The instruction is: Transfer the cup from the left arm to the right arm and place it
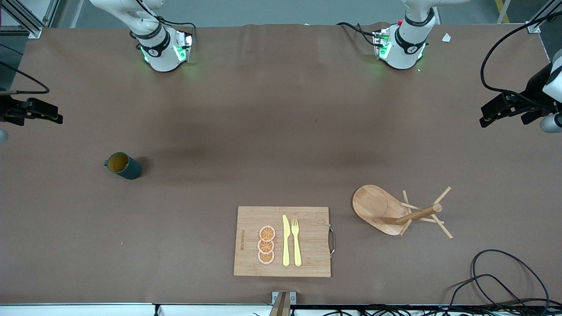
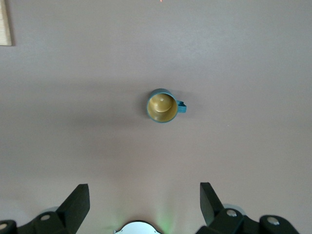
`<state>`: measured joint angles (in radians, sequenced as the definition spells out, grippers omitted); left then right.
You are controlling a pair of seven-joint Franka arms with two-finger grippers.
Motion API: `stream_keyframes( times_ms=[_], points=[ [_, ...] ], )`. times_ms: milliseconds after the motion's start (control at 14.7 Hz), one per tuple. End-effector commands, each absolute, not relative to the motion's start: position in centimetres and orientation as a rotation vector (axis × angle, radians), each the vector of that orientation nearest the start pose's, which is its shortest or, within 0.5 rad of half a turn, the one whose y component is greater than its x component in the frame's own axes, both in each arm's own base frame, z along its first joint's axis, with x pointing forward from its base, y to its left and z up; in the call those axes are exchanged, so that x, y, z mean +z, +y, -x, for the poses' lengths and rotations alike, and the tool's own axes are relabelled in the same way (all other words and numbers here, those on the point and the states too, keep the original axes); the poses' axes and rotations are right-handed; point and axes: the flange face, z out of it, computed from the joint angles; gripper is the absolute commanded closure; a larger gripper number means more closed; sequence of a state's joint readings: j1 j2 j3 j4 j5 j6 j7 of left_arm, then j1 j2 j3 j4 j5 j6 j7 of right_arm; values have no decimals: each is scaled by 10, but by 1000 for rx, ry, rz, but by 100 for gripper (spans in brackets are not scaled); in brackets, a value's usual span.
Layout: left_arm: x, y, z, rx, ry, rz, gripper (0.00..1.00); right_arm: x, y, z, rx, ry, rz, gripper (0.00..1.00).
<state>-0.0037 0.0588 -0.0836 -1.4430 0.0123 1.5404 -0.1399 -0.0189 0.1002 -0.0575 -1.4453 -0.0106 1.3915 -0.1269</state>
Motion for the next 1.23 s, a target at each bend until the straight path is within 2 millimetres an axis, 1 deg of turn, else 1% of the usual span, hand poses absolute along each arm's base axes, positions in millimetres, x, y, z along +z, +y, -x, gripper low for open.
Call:
stream_keyframes(
  times_ms=[0, 136, 272, 409, 545, 613, 817, 1158],
  points=[
    [653, -46, -568, -52, -75, 3151, 0, 617, -50, -539, 229, -50, 3118, 0],
    [653, -46, -568, -52, -75, 3151, 0, 630, -52, -522, 195, -48, 3120, 0],
    [653, -46, -568, -52, -75, 3149, 0, 638, -50, -507, 178, -51, 3119, 0],
    [653, -46, -568, -52, -75, 3149, 0, 645, -49, -498, 161, -56, 3119, 0],
    [653, -46, -568, -53, -75, 3148, 0, 650, -50, -495, 149, -55, 3128, 0],
    [653, -46, -568, -53, -75, 3147, 0, 658, -49, -489, 127, -57, 3129, 0],
    [653, -46, -568, -52, -75, 3149, 0, 657, -54, -489, 130, -43, 3130, 0],
    [653, -46, -568, -55, -73, 3148, 0, 655, -54, -491, 135, -37, 3122, 0]
  ],
)
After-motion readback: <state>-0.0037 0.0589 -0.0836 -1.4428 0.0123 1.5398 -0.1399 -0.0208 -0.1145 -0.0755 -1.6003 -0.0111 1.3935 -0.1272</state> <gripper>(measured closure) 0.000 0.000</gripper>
